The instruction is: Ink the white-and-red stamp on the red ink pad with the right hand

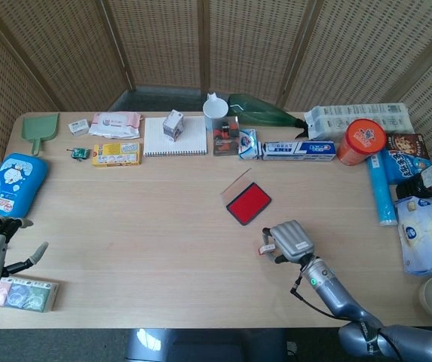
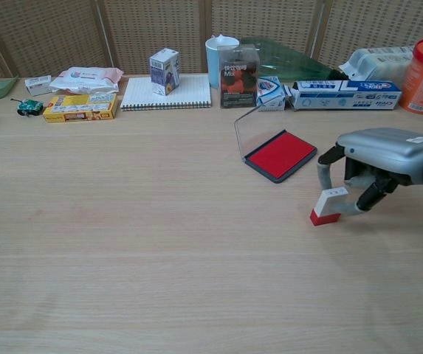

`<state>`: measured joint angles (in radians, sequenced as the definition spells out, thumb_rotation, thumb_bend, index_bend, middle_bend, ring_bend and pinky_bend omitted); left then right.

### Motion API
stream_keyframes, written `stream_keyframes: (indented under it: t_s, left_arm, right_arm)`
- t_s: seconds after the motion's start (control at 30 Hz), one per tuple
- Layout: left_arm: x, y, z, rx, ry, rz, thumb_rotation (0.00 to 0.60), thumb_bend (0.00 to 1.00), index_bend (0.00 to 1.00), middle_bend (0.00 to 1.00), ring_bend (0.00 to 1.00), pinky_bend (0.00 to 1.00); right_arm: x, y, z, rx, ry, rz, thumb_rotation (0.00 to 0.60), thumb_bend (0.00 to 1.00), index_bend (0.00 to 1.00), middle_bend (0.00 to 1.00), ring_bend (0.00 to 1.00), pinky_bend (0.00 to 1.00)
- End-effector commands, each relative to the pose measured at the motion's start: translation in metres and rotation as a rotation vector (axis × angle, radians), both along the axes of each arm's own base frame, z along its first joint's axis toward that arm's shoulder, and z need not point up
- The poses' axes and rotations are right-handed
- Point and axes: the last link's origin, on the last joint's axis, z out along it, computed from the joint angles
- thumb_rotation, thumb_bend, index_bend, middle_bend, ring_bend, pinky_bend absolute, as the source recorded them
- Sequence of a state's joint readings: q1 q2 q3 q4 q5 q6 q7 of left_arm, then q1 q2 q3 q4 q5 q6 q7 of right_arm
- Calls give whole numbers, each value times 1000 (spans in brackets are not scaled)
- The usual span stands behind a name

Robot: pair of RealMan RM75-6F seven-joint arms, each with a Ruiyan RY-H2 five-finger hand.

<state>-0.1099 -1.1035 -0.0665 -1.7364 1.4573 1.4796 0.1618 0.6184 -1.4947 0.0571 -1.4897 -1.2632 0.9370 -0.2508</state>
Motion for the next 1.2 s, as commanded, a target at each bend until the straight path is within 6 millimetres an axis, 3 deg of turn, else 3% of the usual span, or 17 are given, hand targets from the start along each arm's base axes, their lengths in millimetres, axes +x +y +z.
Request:
stream_keyframes:
  t_s: [0.03,0.27,0.93,1.2]
  left_arm:
    - [0,0,0,-1,0,1,129,215,334,378,272,161]
    - [0,0,-1,-2,0,2,130,215,334,378,271,161]
    - [-2,1,-1,-3,4,7,127,215,334,378,271,161]
    - [-3,1,0,-2,11,6,128,215,334,378,271,161]
  right_arm:
    - [-1,-1,1,-1,3,3,556,357,509,1000,1000,1000]
    - [-3,-2,2,6,9,8,598,366,527,1000,1000,1000]
    - [8,-7,1,22,-7,4,600,392,622,1000,1000,1000]
    - [19,-20,9,38,-57,-37,600,407,662,1000,1000,1000]
